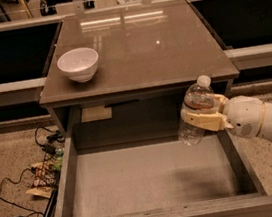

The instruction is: Place water bottle into top drawer

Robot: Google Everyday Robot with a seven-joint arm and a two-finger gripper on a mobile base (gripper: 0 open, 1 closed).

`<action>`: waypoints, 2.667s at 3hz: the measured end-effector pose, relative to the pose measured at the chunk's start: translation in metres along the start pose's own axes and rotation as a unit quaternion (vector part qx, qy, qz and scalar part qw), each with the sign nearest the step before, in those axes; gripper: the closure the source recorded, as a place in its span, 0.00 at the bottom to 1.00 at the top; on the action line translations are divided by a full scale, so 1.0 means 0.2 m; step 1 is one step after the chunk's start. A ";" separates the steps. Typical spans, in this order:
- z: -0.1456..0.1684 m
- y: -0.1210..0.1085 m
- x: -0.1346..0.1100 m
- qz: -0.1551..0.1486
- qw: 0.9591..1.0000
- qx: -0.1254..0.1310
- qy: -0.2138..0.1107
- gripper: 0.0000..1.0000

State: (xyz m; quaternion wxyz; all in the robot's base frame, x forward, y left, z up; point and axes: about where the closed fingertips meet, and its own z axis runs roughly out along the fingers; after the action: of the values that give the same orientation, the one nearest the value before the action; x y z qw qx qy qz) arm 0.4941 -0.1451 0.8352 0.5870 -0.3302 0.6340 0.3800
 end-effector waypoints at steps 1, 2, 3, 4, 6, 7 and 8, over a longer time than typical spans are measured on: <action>0.09 0.00 0.09 0.003 1.000 -0.003 -0.005 1.00; 0.22 -0.01 0.24 -0.001 1.000 -0.012 -0.013 1.00; 0.33 -0.03 0.35 -0.020 0.999 -0.032 -0.012 1.00; 0.43 -0.03 0.46 -0.051 0.997 -0.060 0.005 1.00; 0.49 0.02 0.60 -0.063 0.994 -0.085 0.031 1.00; 0.50 0.02 0.60 -0.063 0.994 -0.086 0.030 0.82; 0.51 0.03 0.60 -0.063 0.994 -0.088 0.030 0.59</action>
Offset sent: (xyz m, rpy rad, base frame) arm 0.0329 0.0595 -0.0891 0.0379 -0.0342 0.0308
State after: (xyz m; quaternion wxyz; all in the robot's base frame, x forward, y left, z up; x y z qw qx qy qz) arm 0.5281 -0.0502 0.7150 0.5589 -0.4314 0.5934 0.3865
